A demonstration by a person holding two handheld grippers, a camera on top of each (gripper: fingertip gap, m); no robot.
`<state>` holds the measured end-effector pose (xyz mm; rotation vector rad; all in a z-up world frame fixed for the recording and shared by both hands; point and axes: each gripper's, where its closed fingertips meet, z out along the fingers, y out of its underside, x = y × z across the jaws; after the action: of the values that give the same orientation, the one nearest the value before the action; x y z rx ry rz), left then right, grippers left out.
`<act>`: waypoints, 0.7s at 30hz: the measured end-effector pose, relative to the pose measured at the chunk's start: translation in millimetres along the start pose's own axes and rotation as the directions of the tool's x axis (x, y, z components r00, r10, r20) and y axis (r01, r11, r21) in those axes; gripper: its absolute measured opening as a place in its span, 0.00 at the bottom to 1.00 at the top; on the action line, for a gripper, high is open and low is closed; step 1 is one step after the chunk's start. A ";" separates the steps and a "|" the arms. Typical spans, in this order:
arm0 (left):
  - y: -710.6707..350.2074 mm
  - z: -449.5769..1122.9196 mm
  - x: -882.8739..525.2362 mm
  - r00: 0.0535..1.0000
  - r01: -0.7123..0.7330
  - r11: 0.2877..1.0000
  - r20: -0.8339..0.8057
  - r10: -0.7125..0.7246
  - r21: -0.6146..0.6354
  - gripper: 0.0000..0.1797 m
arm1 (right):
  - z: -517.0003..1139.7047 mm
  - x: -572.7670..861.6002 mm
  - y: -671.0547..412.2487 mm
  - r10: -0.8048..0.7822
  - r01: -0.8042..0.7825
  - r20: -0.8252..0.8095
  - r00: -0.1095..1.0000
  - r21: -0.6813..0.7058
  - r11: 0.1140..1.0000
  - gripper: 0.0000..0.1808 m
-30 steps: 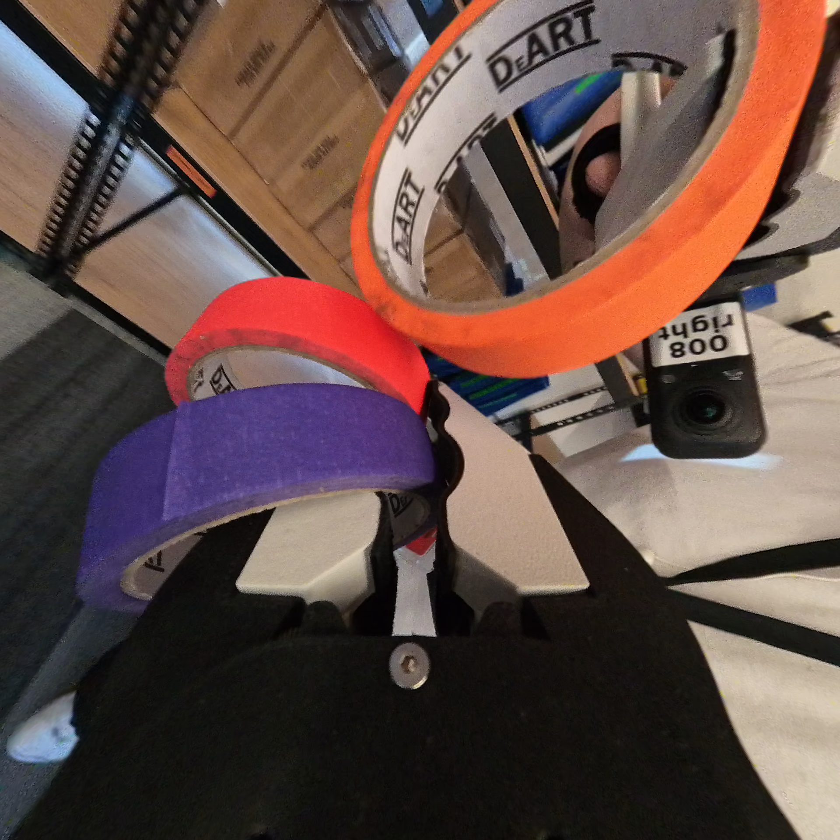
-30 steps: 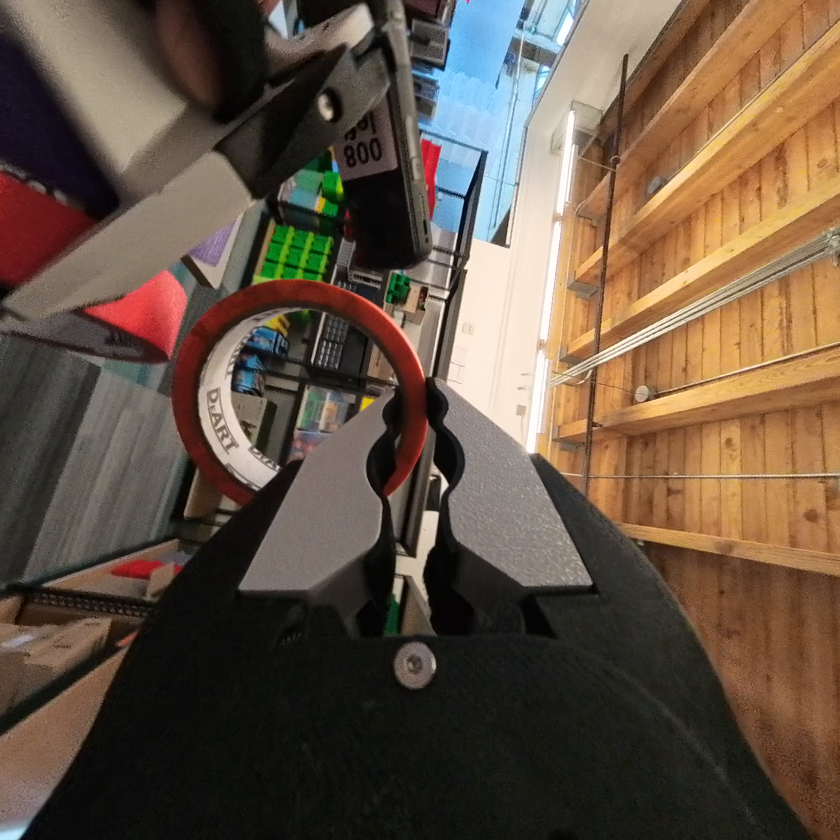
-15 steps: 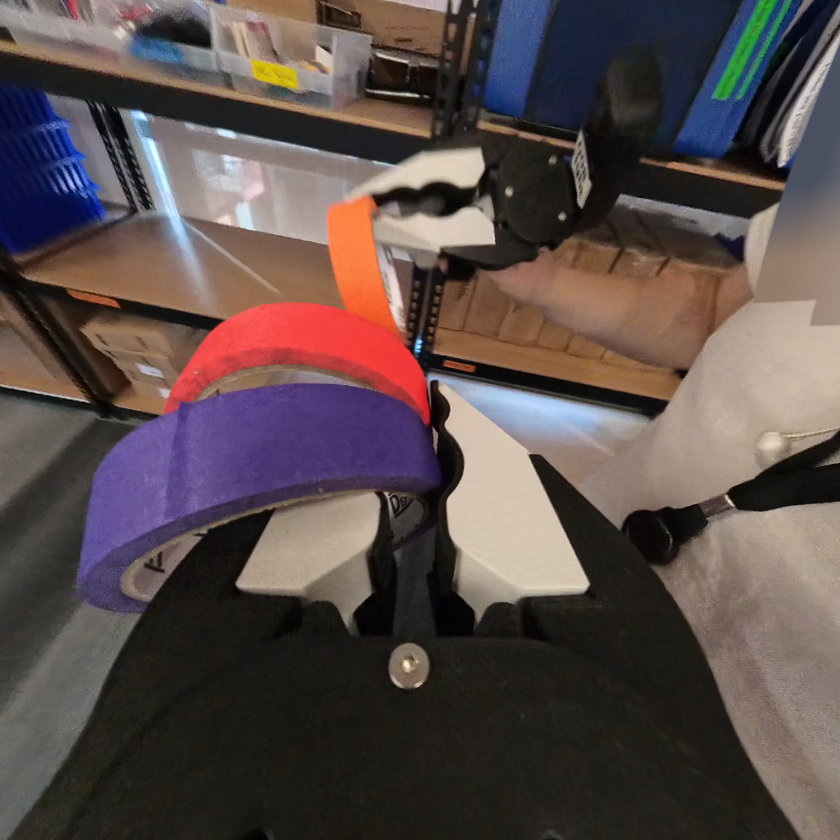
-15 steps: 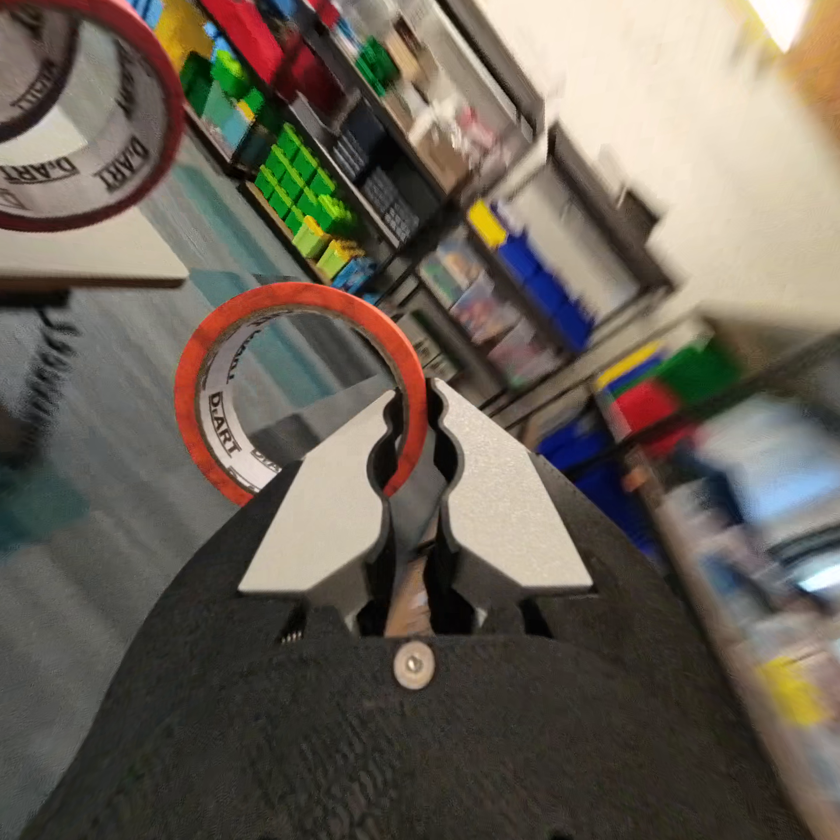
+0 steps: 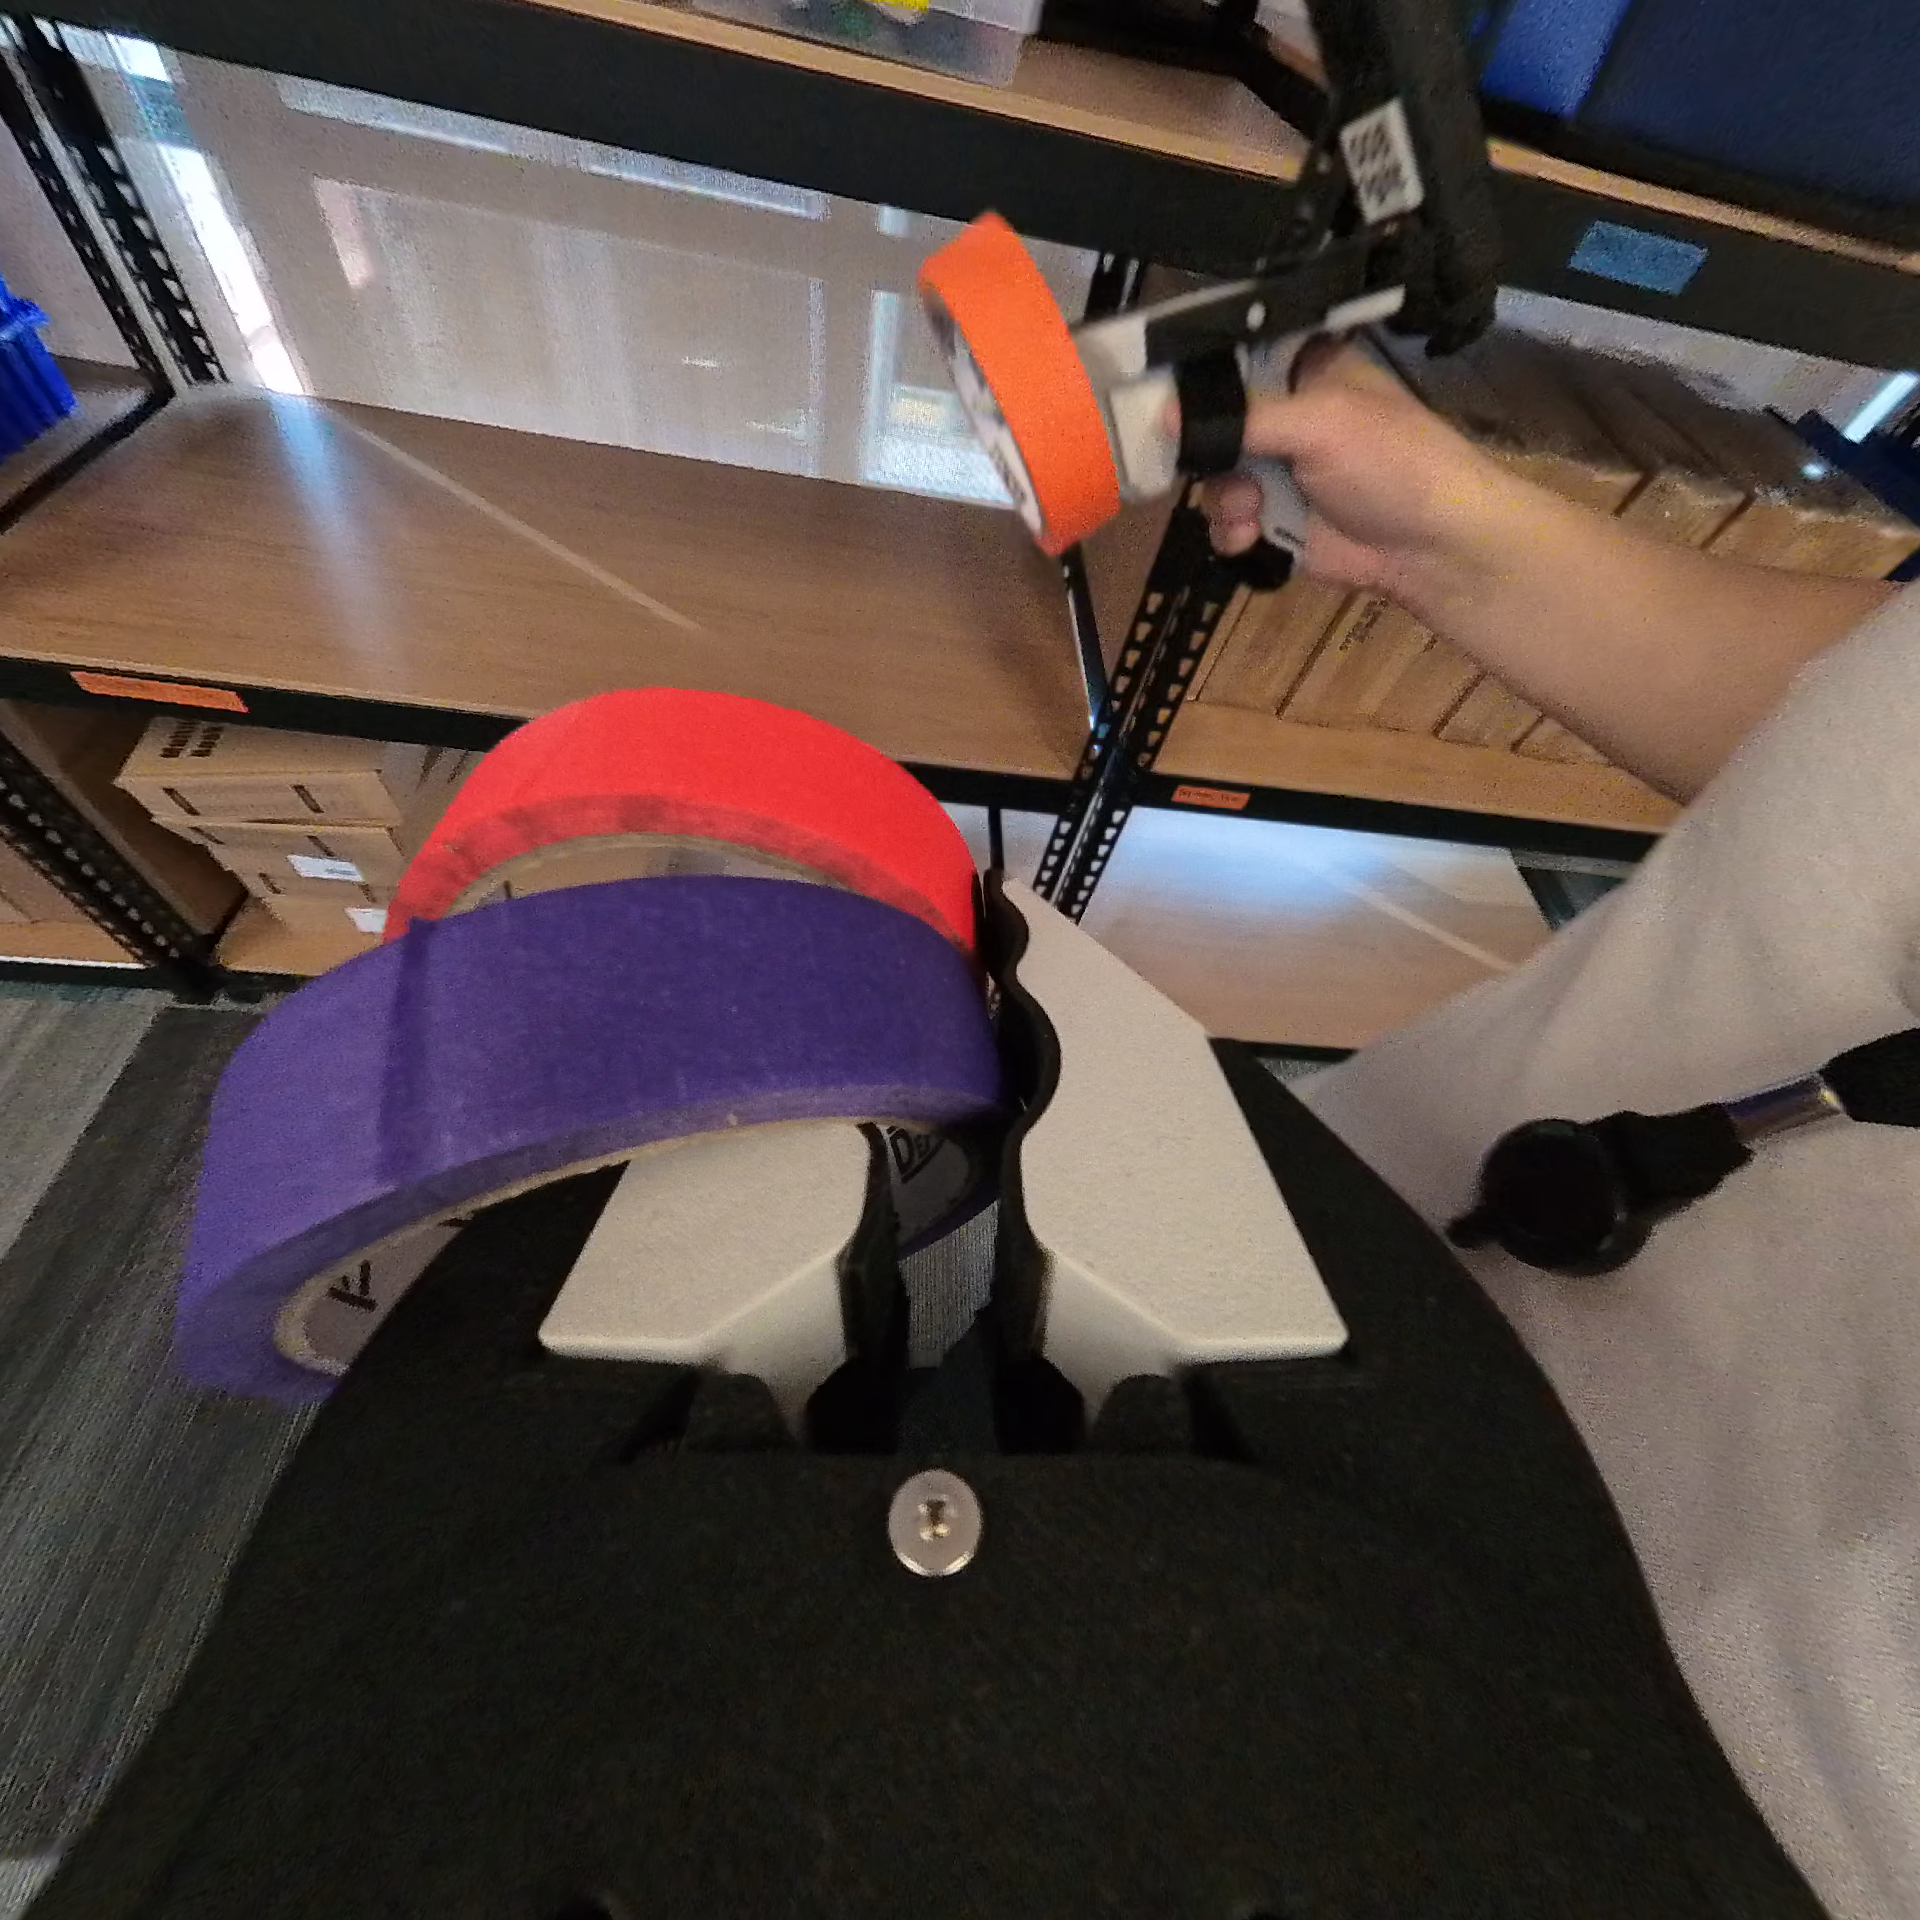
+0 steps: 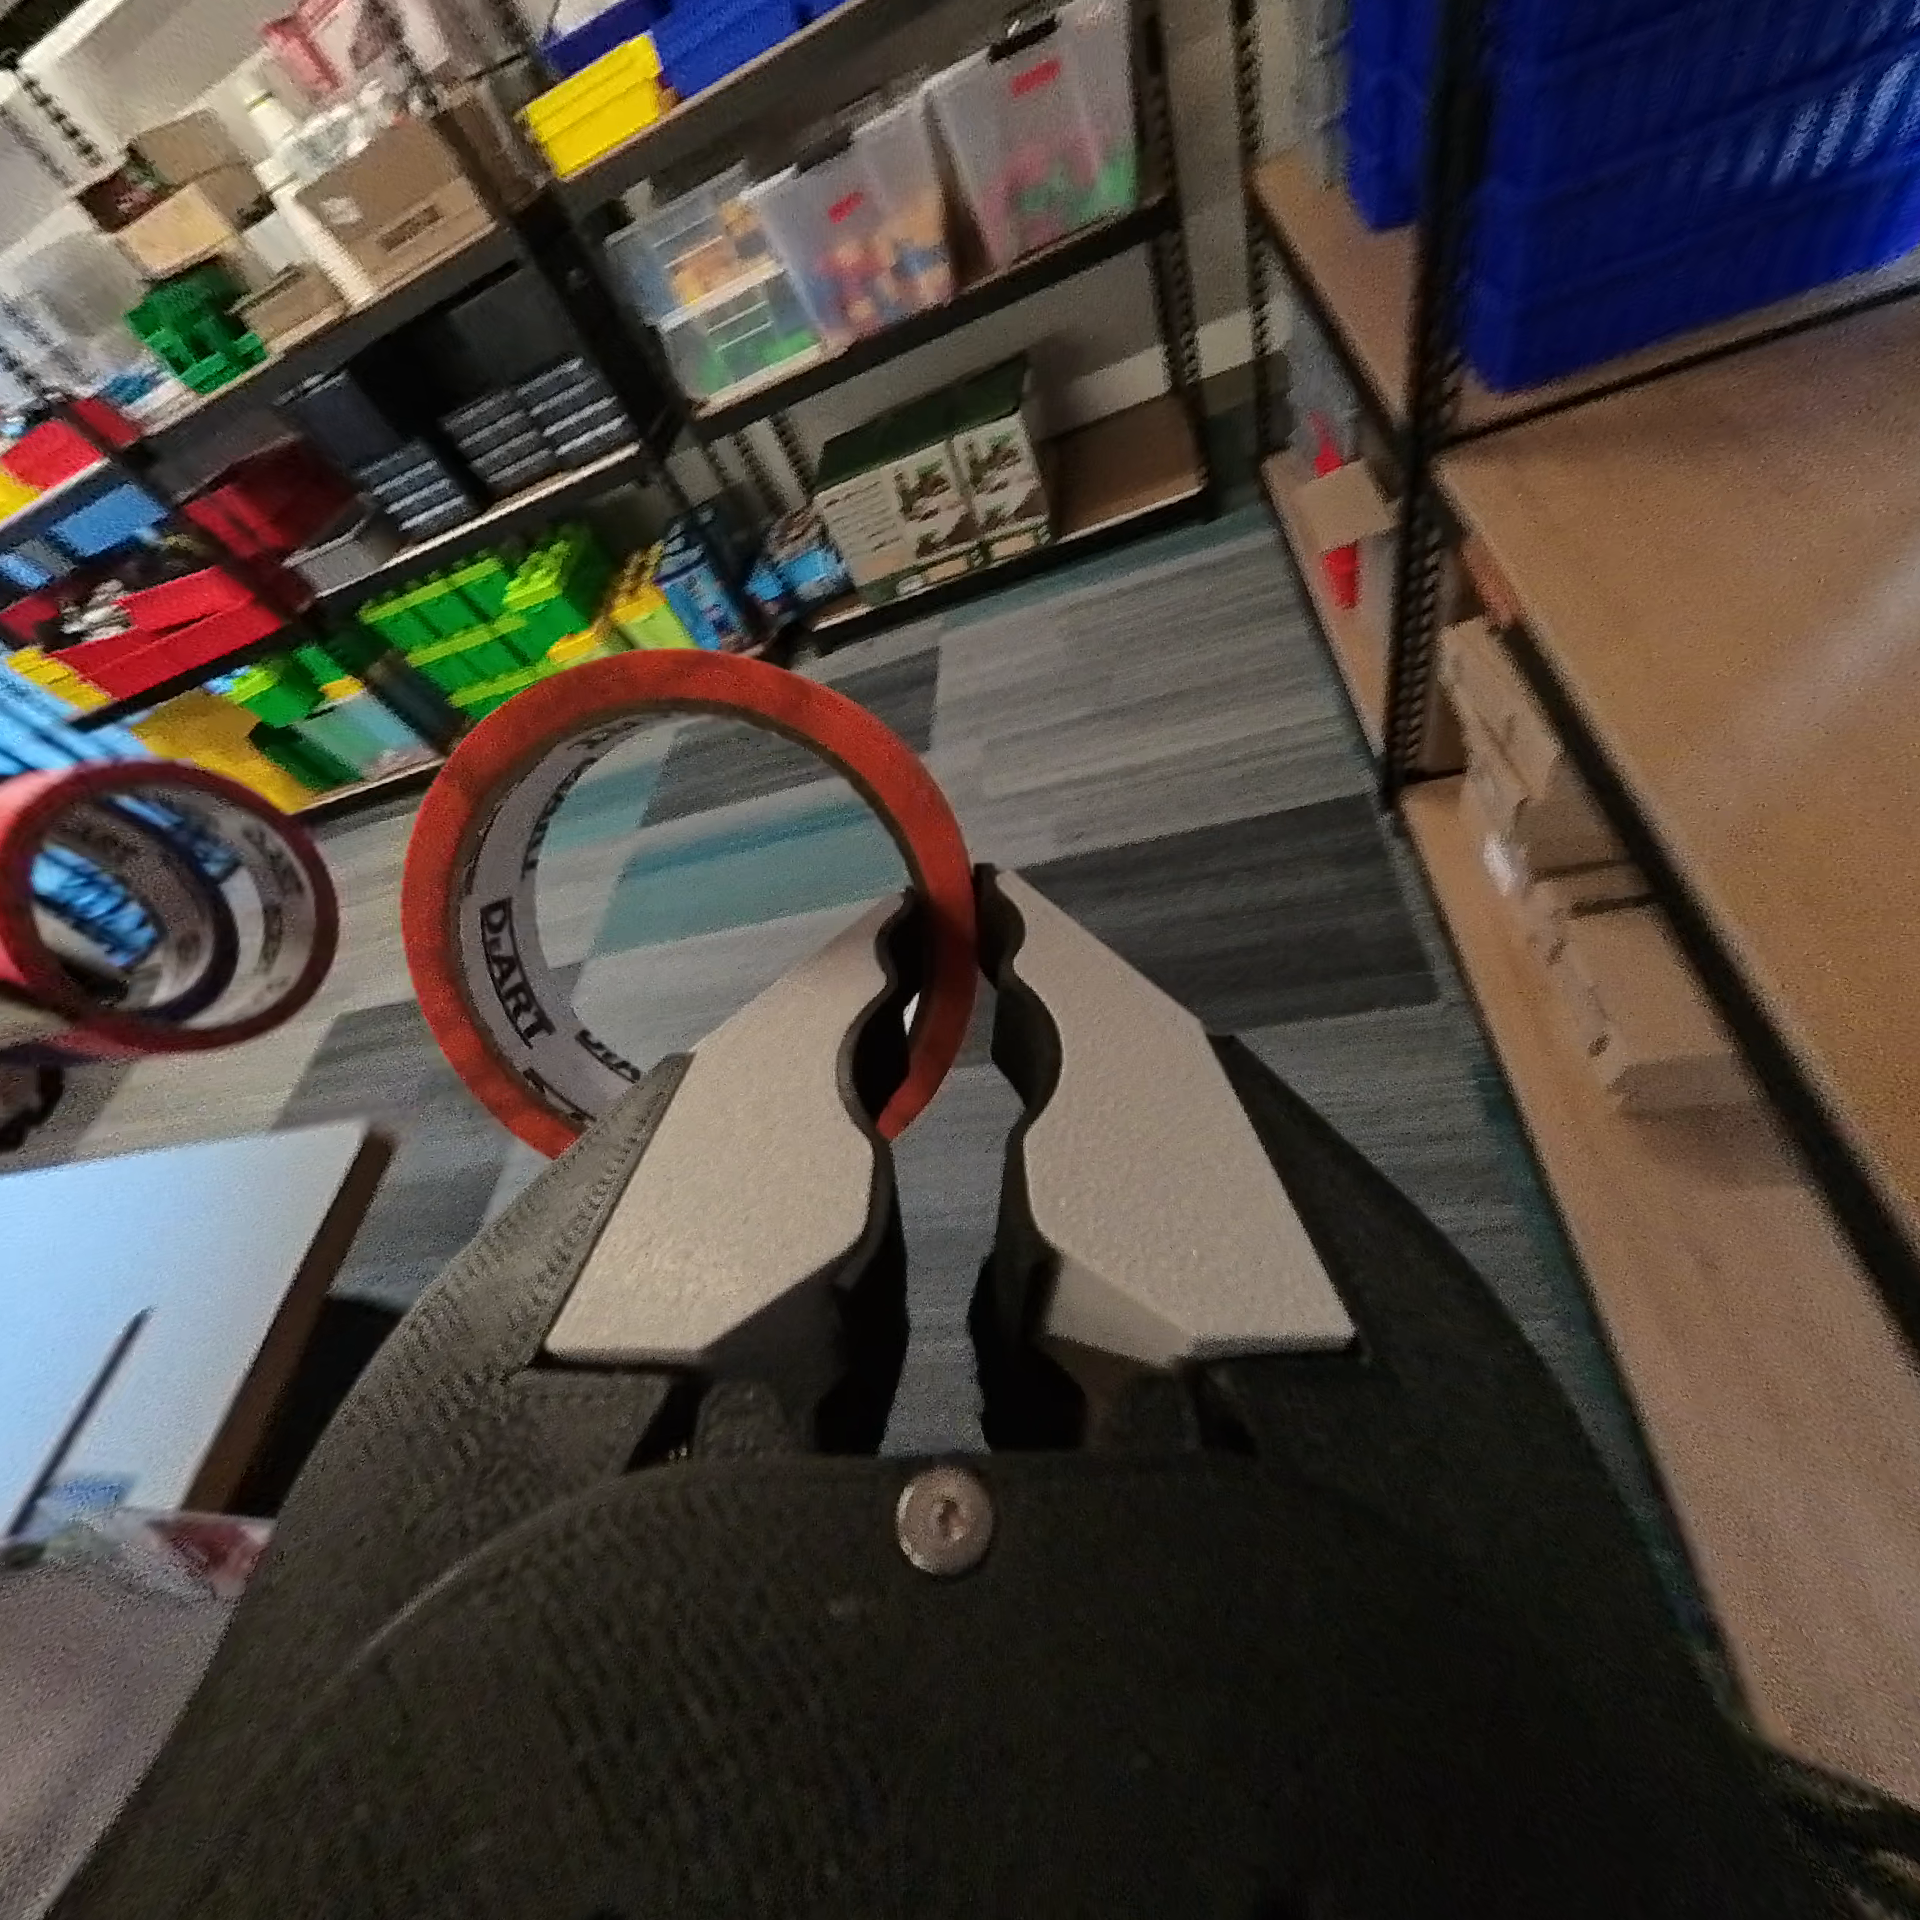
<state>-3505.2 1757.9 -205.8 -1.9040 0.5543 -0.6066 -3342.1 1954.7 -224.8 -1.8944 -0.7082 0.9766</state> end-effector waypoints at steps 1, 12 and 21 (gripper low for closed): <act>-3.6 8.7 -21.9 1.000 0.003 1.000 -0.012 -0.003 0.001 0.05 | 10.9 16.2 -21.2 -0.020 0.021 -0.032 0.999 0.019 1.000 0.05; -79.1 63.2 -262.1 0.999 0.045 0.997 -0.001 -0.045 0.066 0.04 | 132.7 166.0 -370.1 -0.553 0.669 -0.698 0.455 -0.142 0.729 0.05; -98.7 97.9 -459.9 0.991 -0.090 0.995 -0.104 0.085 -0.041 0.05 | 252.1 231.3 -466.5 -0.561 0.731 -0.812 0.163 -0.283 0.622 0.05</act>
<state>-3785.7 2147.6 -225.1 -1.8881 0.7193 -0.6412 -3474.8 2459.2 25.4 -1.3542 -0.6558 -0.5186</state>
